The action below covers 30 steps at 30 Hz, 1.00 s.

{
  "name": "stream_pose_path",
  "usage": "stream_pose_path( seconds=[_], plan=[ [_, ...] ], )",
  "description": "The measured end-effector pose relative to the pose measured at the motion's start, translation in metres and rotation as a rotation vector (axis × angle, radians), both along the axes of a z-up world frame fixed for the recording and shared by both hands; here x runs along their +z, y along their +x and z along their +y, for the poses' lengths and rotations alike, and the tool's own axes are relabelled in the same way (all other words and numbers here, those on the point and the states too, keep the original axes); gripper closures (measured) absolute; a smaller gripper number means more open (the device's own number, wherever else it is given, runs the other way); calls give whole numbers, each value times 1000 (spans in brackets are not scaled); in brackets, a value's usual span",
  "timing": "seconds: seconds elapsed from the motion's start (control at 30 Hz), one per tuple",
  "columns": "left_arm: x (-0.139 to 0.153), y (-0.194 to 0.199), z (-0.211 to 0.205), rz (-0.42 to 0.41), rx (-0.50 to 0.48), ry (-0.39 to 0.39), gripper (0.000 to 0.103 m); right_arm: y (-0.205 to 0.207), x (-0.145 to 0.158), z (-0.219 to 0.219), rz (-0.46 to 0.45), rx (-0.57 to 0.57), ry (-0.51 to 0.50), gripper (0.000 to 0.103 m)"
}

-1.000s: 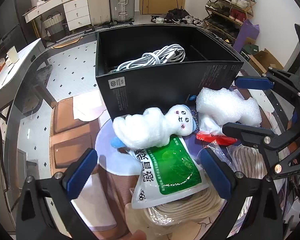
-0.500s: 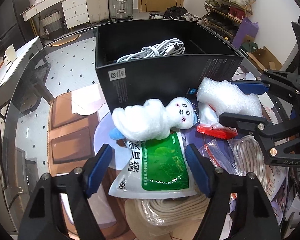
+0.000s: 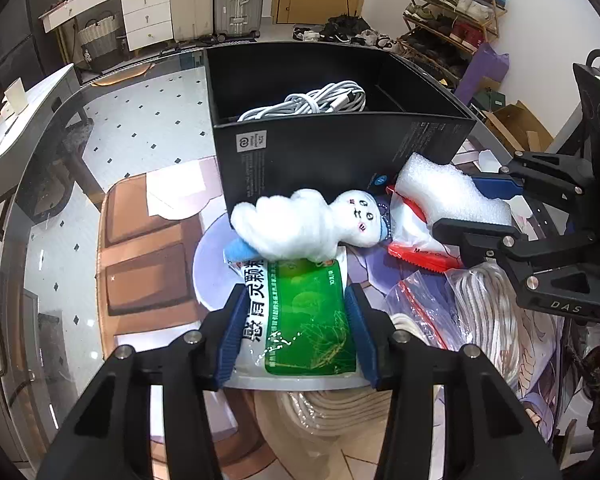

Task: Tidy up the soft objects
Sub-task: 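Close left gripper on green sachet while right gripper grasps the white foam piece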

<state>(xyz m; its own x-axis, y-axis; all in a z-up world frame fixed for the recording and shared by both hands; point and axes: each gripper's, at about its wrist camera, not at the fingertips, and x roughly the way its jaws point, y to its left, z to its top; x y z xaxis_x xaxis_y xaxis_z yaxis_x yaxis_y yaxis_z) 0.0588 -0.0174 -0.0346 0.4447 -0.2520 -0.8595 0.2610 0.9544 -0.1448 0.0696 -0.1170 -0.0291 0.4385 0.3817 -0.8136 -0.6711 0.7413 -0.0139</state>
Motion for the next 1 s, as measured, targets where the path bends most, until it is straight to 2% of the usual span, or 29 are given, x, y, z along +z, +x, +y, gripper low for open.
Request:
stream_pose_path(
  seconds=[0.17, 0.23, 0.4, 1.0],
  plan=[
    [3, -4, 1, -2, -3, -3, 60, -2, 3, -3, 3, -7, 12, 64],
    [3, -5, 3, 4, -1, -28, 61, -1, 6, -5, -4, -13, 16, 64],
    [7, -9, 6, -13, 13, -10, 63, -3, 15, -9, -9, -19, 40, 64],
    [25, -21, -4, -66, -10, 0, 63, -17, 17, -1, -10, -26, 37, 64]
  ],
)
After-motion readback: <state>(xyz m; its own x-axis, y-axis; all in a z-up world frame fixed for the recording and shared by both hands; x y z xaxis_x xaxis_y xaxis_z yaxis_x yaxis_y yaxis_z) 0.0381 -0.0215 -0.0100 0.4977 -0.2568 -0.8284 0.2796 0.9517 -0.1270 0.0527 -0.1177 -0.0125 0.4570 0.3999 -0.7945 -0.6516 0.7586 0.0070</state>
